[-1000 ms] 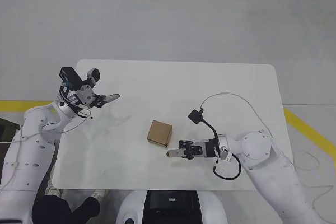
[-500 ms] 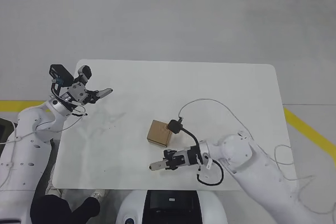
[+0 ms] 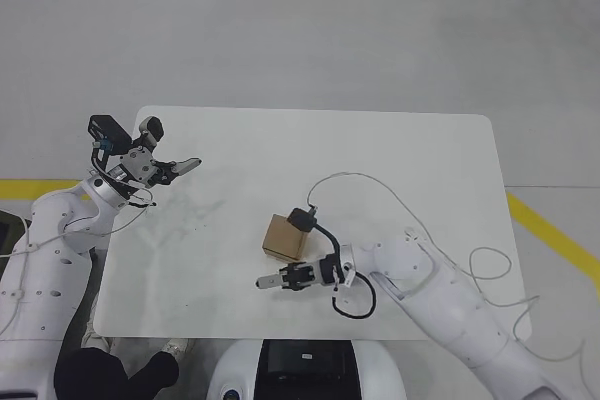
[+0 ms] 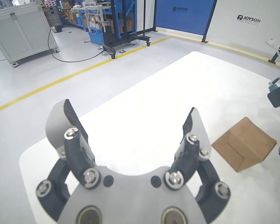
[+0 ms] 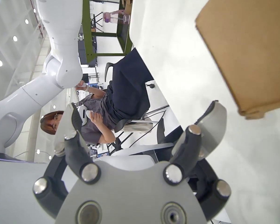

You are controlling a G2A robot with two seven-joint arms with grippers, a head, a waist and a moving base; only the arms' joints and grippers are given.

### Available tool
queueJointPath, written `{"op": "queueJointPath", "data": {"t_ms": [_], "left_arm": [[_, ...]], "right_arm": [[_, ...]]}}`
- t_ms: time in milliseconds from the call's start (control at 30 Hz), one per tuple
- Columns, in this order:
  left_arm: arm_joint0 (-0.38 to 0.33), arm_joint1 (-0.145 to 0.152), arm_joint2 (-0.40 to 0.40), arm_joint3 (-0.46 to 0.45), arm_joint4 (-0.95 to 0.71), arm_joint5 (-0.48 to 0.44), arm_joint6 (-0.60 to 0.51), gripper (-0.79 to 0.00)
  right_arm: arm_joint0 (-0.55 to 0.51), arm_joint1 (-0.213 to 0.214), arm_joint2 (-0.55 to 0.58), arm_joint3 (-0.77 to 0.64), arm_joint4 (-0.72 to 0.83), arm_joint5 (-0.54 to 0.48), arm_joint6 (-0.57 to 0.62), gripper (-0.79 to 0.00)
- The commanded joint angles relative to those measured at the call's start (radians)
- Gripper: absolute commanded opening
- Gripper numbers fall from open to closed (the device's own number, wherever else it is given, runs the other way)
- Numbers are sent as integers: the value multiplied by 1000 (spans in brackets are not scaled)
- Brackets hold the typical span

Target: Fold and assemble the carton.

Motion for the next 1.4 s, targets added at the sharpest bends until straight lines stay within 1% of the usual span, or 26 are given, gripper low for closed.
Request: {"op": "queueJointPath", "data": {"t_ms": [0,100,267,433,567,733,900,1067,1233,1367], "left_arm": [[0,0,0,0,0,0,0,0],[0,0,0,0,0,0,0,0],[0,0,0,0,0,0,0,0],[0,0,0,0,0,0,0,0],[0,0,0,0,0,0,0,0],[0,0,0,0,0,0,0,0],[0,0,0,0,0,0,0,0],[0,0,0,0,0,0,0,0],[0,0,0,0,0,0,0,0],[0,0,0,0,0,0,0,0]], "right_arm": [[4,0,7,9,-10,15,-16,0],[12,4,28,23,-35,33,-38,0],[26,12,56,11,-160,78,-118,0],[37,17,67,-2,-228,69,-118,0],[24,33,66,-60,-389,37,-98,0],[-20,50,83,-128,-552,58,-119,0],[-46,57,81,-160,-680,11,-184,0],[-52,56,54,-171,-777,-46,-213,0],[-44,48,27,-161,-856,-67,-260,0],[-37,41,5,-148,-913,-65,-289,0]]}}
